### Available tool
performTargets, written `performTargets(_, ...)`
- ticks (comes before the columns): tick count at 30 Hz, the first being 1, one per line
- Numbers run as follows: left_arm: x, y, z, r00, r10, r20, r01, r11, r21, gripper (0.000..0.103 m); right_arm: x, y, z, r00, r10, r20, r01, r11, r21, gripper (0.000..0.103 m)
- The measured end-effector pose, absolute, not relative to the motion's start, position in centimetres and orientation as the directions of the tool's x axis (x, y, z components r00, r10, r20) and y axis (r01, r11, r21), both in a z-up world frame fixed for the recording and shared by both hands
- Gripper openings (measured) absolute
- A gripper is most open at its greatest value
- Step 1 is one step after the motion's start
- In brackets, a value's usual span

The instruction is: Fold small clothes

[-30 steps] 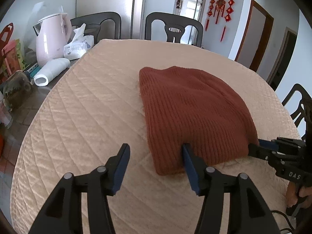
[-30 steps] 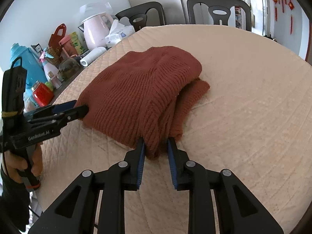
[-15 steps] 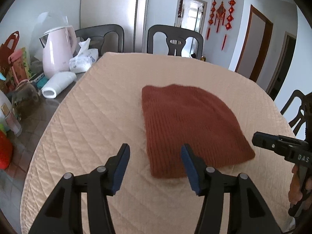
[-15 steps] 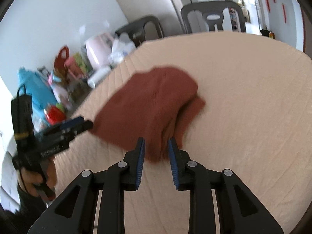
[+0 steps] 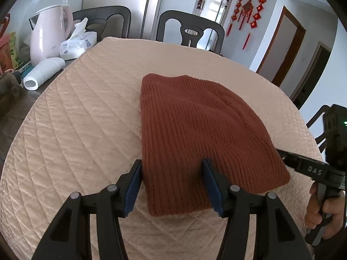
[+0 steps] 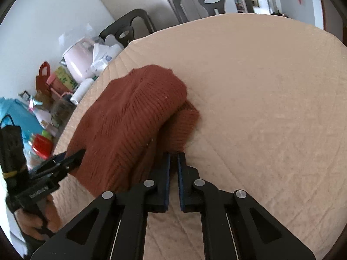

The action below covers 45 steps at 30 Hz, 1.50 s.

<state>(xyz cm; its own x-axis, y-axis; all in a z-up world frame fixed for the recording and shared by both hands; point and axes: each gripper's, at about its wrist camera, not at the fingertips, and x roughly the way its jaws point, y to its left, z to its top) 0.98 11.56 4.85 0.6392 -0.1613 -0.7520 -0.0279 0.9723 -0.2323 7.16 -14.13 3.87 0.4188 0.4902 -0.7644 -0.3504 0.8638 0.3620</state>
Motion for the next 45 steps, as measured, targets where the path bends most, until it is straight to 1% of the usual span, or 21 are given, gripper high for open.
performTargets(1,0.8,11.5,5.1,0.642,-0.157,-0.750,-0.027,0.974,-0.227,0.059,7.1,-14.3,4.4,0.434,0.486,-0.759,-0.355,0.866,0.351,0.006)
performTargets(4,0.6,11.3,5.9,0.657,-0.137,-0.741,-0.027,0.978,-0.205,0.059,7.0,-14.6,7.0,0.498,0.512,-0.700,-0.381,0.854,0.355,0.006)
performTargets(6,0.7,11.2,6.0,0.658,-0.131,-0.742,-0.031,0.979,-0.201,0.059,7.4,-13.9,7.6,0.506,0.520,-0.688,-0.405,0.848,0.342,0.010)
performTargets(8,1.1,11.2,5.7,0.651,-0.136,-0.746,-0.035,0.977,-0.208,0.059,8.2,-12.7,6.4,0.469,0.505,-0.724,-0.411,0.851,0.327,0.011)
performTargets(10,1.2,11.1,5.5,0.646,-0.133,-0.751,-0.041,0.977,-0.208,0.059,8.9,-11.6,3.9,0.417,0.448,-0.791,-0.409,0.869,0.277,0.011)
performTargets(11,1.0,11.1,5.7,0.647,-0.128,-0.751,-0.043,0.978,-0.205,0.059,8.8,-11.7,3.4,0.427,0.437,-0.792,-0.408,0.874,0.263,0.011)
performTargets(15,-0.1,10.9,6.2,0.655,-0.105,-0.748,-0.038,0.985,-0.171,0.059,7.3,-13.0,4.4,0.435,0.462,-0.773,-0.406,0.867,0.290,0.011)
performTargets(16,-0.3,10.9,6.3,0.656,-0.099,-0.748,-0.038,0.986,-0.163,0.059,6.8,-13.2,4.9,0.443,0.470,-0.764,-0.418,0.862,0.287,0.013)
performTargets(17,-0.5,10.9,6.3,0.656,-0.092,-0.749,-0.038,0.987,-0.155,0.059,6.2,-13.4,5.4,0.452,0.478,-0.753,-0.432,0.856,0.284,0.022)
performTargets(18,-0.8,10.8,6.3,0.654,-0.088,-0.752,-0.041,0.988,-0.151,0.059,5.7,-13.6,5.8,0.454,0.490,-0.744,-0.447,0.848,0.286,0.025)
performTargets(21,-1.5,10.8,6.3,0.652,-0.075,-0.755,-0.049,0.989,-0.140,0.059,4.5,-13.5,6.6,0.450,0.495,-0.743,-0.481,0.835,0.266,0.027)
performTargets(25,-2.7,10.6,6.6,0.652,-0.041,-0.757,-0.054,0.993,-0.101,0.059,2.2,-13.5,6.7,0.449,0.469,-0.761,-0.521,0.829,0.203,0.037)
performTargets(27,-3.4,10.6,6.6,0.648,-0.021,-0.761,-0.060,0.995,-0.079,0.059,1.0,-13.7,6.4,0.450,0.446,-0.774,-0.536,0.828,0.165,0.037)
performTargets(29,-3.9,10.5,6.3,0.644,-0.004,-0.765,-0.066,0.996,-0.060,0.059,-0.2,-13.8,5.9,0.454,0.430,-0.781,-0.550,0.824,0.134,0.040)
performTargets(33,-4.5,10.4,5.0,0.616,0.026,-0.787,-0.085,0.996,-0.034,0.059,-0.8,-14.0,4.3,0.446,0.397,-0.802,-0.547,0.830,0.107,0.042)
performTargets(35,-4.5,10.5,4.4,0.596,0.029,-0.803,-0.094,0.995,-0.033,0.059,-0.9,-14.1,3.8,0.446,0.384,-0.808,-0.541,0.835,0.099,0.042)
performTargets(39,-4.9,10.5,4.3,0.598,0.031,-0.801,-0.095,0.995,-0.032,0.059,-1.0,-14.0,3.6,0.452,0.379,-0.808,-0.545,0.834,0.086,0.043)
performTargets(45,-4.8,10.5,4.5,0.600,0.034,-0.799,-0.097,0.995,-0.030,0.061,-1.2,-13.4,3.4,0.470,0.349,-0.810,-0.555,0.831,0.036,0.047)
